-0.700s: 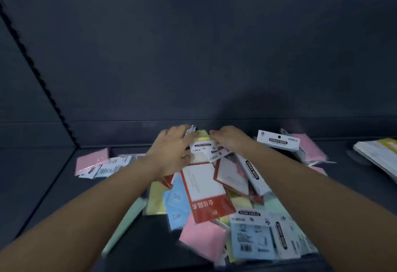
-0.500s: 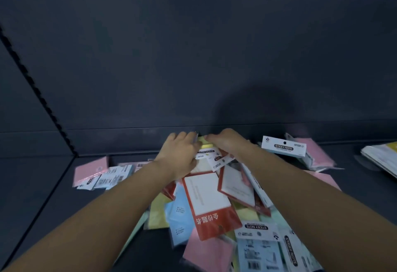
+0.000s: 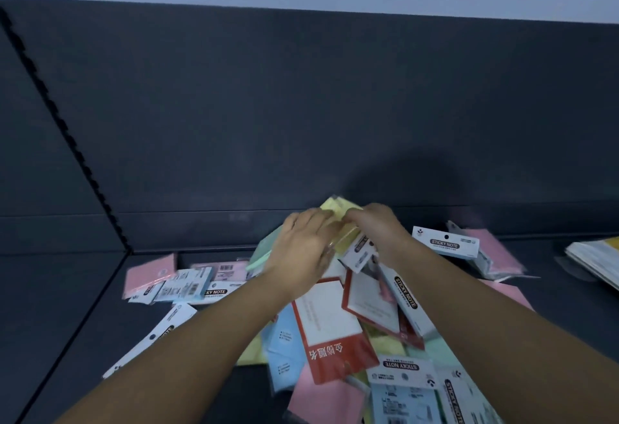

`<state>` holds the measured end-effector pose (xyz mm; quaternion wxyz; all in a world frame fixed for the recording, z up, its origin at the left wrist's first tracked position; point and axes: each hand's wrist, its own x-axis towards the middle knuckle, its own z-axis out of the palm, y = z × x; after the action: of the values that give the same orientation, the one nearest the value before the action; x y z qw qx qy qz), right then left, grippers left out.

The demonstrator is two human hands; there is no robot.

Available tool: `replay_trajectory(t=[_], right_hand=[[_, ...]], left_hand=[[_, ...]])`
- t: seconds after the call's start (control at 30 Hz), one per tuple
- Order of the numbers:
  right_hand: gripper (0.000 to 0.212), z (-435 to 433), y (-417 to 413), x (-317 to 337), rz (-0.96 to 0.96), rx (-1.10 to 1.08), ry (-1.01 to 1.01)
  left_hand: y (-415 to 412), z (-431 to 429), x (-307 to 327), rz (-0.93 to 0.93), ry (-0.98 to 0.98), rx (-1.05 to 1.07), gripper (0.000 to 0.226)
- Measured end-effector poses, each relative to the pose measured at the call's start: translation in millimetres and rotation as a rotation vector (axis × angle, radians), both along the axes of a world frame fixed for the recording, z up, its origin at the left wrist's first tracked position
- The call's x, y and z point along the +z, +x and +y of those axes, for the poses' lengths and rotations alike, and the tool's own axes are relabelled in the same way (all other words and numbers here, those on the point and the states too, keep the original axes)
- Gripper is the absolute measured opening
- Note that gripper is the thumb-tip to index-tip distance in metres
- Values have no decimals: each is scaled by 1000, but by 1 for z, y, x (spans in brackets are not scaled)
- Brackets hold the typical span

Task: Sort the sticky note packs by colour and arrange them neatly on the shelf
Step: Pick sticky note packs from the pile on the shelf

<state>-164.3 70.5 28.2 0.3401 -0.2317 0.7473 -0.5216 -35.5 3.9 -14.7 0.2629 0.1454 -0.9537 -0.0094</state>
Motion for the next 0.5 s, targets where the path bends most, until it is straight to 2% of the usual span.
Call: replay_trajectory(t=[0.07,0.13,0.2,0.23,0.27,0.37,0.5], right_hand=[[16,8,7,12,94,-45,-124],[20,14,19,27,111,-41,-269],[22,12,40,41,87,37,-376],[24,9,53,47,48,91,-417],[26,5,68,51,-11,146,-448],[29,-11,117,63,-179,306,-456],[26,-35,188,65,-332,502,-362]], left_hand=[[7,11,11,151,350,68,51],[15,23,38,442,955,202,49],[28,25,69,656,1571,180,41],[37,22,80,687,1695,131,36],[49,18,88,712,1691,118,34],[102,7,101,814,1494,231,29],[194,-3,110,855,1491,344,22]])
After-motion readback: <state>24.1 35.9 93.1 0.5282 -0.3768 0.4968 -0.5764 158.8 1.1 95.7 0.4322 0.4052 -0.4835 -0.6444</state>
